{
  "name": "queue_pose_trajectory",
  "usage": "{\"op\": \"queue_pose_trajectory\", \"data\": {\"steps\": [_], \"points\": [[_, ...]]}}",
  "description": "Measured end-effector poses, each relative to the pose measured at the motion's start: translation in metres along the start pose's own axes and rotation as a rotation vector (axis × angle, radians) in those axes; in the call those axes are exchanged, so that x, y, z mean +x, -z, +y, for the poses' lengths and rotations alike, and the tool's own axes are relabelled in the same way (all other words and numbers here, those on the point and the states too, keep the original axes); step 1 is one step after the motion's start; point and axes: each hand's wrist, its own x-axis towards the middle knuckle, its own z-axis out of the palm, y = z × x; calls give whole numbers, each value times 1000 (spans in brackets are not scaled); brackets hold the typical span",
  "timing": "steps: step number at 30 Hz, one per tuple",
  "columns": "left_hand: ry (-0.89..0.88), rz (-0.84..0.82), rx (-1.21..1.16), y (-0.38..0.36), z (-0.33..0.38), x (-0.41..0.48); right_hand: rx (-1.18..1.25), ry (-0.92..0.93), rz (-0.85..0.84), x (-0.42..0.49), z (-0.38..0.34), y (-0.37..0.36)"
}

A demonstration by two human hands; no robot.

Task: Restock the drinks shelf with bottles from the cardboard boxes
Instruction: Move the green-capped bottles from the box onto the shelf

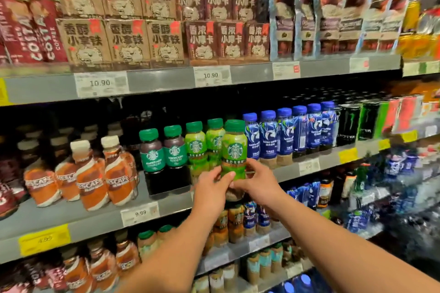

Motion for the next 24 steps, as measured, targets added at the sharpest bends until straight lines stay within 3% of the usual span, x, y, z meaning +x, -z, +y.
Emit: {"op": "queue_pose_trajectory", "data": {"steps": [4, 10, 15, 24], "points": [[92, 125, -111, -28, 5, 25, 11, 39, 26, 40, 9, 17], [94, 237, -150, -54, 3, 39, 57, 123, 80, 67, 18, 16], [78, 306, -29, -65, 3, 43, 23, 142, 104, 73, 29, 12], [38, 302, 43, -67, -5, 50, -94, 194, 236, 75, 36, 7]]}}
